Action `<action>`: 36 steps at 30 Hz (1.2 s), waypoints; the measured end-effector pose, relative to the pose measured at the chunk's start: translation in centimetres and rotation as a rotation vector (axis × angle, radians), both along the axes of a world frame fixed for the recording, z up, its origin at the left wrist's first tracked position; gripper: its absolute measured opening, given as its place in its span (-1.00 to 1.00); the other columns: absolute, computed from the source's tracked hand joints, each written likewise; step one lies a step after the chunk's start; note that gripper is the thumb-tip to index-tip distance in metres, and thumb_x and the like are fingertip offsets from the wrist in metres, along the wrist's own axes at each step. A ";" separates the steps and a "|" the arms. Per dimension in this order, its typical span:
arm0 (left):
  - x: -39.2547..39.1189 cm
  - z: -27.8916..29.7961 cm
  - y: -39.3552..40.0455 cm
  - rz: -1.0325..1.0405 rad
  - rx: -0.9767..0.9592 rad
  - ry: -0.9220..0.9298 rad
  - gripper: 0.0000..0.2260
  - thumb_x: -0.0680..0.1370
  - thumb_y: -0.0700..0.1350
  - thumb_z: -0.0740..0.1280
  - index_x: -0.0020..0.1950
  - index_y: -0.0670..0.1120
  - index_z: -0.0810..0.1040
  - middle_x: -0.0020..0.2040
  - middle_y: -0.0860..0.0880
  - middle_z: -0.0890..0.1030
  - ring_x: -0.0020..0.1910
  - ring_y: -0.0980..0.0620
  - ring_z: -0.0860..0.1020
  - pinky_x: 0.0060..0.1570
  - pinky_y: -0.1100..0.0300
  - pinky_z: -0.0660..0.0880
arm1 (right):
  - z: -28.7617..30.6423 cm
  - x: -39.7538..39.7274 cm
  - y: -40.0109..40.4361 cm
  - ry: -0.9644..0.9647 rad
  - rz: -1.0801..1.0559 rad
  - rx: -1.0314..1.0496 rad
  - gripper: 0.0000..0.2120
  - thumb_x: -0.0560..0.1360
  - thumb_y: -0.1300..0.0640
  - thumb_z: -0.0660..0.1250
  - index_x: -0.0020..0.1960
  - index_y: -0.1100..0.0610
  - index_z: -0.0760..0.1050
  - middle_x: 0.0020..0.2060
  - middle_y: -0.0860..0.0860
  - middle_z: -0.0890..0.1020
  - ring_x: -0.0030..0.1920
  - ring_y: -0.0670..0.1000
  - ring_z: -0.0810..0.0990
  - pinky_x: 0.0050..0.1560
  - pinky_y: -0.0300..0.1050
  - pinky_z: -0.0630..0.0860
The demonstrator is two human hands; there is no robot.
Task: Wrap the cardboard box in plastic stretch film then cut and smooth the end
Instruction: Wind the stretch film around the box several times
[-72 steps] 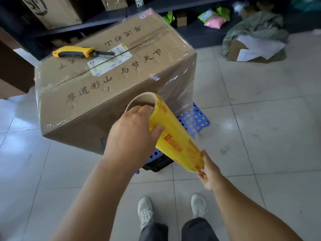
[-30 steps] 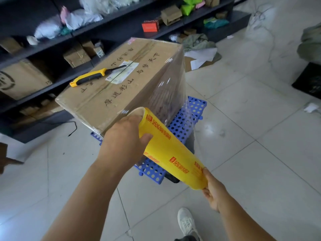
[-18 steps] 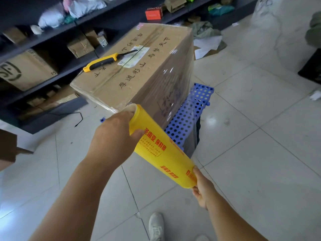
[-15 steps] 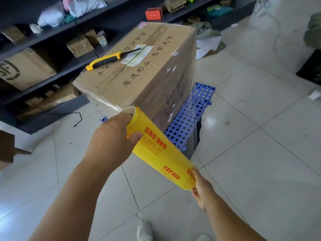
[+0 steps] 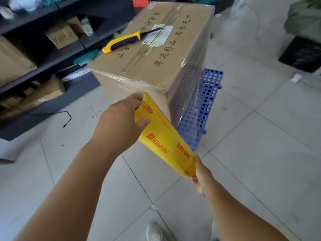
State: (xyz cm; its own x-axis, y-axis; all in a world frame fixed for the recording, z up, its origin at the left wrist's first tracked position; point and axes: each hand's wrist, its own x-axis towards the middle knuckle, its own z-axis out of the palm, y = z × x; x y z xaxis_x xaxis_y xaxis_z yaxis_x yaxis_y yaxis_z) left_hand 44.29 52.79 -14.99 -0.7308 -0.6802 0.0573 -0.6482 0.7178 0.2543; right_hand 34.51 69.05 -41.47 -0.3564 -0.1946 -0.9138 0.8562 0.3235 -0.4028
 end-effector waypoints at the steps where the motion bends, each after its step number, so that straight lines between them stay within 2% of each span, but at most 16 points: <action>1: 0.5 0.0 -0.7 -0.019 0.006 -0.011 -0.61 0.48 -0.02 0.35 0.30 -0.02 0.43 0.22 0.01 0.53 0.10 -0.04 0.50 -0.10 0.22 0.28 | 0.0 0.7 -0.5 0.005 -0.010 0.003 -0.33 0.53 -0.27 0.16 0.47 0.14 0.25 0.35 0.12 0.43 0.32 0.12 0.44 0.36 -0.05 0.36; 6: 2.5 0.1 -3.4 -0.126 0.012 -0.039 -0.74 0.48 0.00 0.33 0.12 -0.08 0.51 0.06 -0.05 0.57 -0.05 -0.05 0.49 -0.18 0.19 0.29 | 0.4 3.5 -2.5 0.028 -0.101 0.033 -0.37 0.55 -0.25 0.13 0.46 0.14 0.26 0.33 0.12 0.45 0.29 0.11 0.45 0.29 -0.07 0.38; 9: 3.2 0.1 -4.5 -0.188 0.004 -0.061 -0.74 0.49 0.02 0.32 0.11 -0.08 0.50 0.03 -0.07 0.57 -0.05 -0.06 0.48 -0.18 0.19 0.27 | 0.3 4.7 -3.3 0.030 -0.145 0.036 -0.38 0.55 -0.25 0.14 0.44 0.13 0.28 0.34 0.12 0.45 0.29 0.10 0.45 0.26 -0.09 0.40; 12: 3.9 0.0 -5.8 -0.236 0.007 -0.065 -0.77 0.48 0.02 0.32 0.04 -0.08 0.51 -0.03 -0.06 0.56 -0.18 0.02 0.37 -0.21 0.18 0.27 | 0.1 5.6 -4.3 0.036 -0.178 0.039 -0.38 0.55 -0.25 0.13 0.45 0.13 0.27 0.36 0.12 0.43 0.31 0.10 0.44 0.29 -0.08 0.39; 15: 4.2 -0.2 -7.0 -0.266 0.016 -0.068 -0.80 0.48 0.03 0.32 -0.03 -0.08 0.52 -0.11 -0.04 0.56 -0.22 0.01 0.39 -0.25 0.16 0.30 | -0.1 6.4 -5.5 0.037 -0.194 0.036 -0.39 0.56 -0.24 0.12 0.44 0.13 0.28 0.35 0.12 0.44 0.30 0.10 0.44 0.27 -0.09 0.39; 20: 4.3 -0.1 -9.4 -0.327 0.054 -0.059 -0.76 0.46 0.06 0.34 -0.01 -0.07 0.55 -0.10 -0.04 0.60 -0.13 -0.05 0.53 -0.16 0.06 0.47 | -1.0 7.4 -8.6 0.001 -0.264 0.019 -0.42 0.56 -0.25 0.13 0.42 0.12 0.31 0.32 0.10 0.47 0.24 0.08 0.48 0.23 -0.11 0.42; 24: 4.1 -0.1 -11.2 -0.410 0.058 -0.041 -0.76 0.44 0.07 0.36 -0.03 -0.06 0.55 -0.14 -0.02 0.59 -0.16 -0.04 0.53 -0.15 0.03 0.48 | -2.1 8.3 -11.8 -0.046 -0.324 -0.034 -0.43 0.54 -0.27 0.16 0.39 0.08 0.36 0.26 0.08 0.51 0.09 0.03 0.51 0.14 -0.15 0.43; 29: 3.7 0.3 -14.3 -0.506 0.081 -0.035 -0.76 0.42 0.09 0.36 -0.06 -0.04 0.56 -0.16 0.00 0.59 -0.20 -0.05 0.54 -0.18 0.02 0.49 | -2.6 9.3 -15.3 -0.077 -0.438 -0.063 -0.48 0.52 -0.27 0.18 0.35 0.02 0.39 0.21 0.03 0.54 0.14 0.01 0.53 0.22 -0.16 0.42; 31: 3.6 0.2 -15.3 -0.563 0.085 -0.027 -0.76 0.42 0.09 0.37 -0.06 -0.05 0.57 -0.17 -0.01 0.59 -0.20 -0.05 0.55 -0.20 0.01 0.50 | -2.7 9.5 -16.2 -0.078 -0.465 -0.052 -0.46 0.50 -0.30 0.19 0.34 0.01 0.39 0.18 0.02 0.54 0.15 0.01 0.53 0.20 -0.16 0.43; 36: 3.3 -0.4 -17.8 -0.669 0.084 0.001 -0.81 0.40 0.03 0.41 -0.10 -0.07 0.59 -0.21 -0.02 0.61 -0.25 -0.06 0.56 -0.30 0.03 0.52 | -2.8 10.7 -17.4 -0.071 -0.588 -0.032 -0.46 0.52 -0.27 0.19 0.35 0.04 0.37 0.21 0.08 0.51 0.15 0.05 0.51 0.22 -0.11 0.44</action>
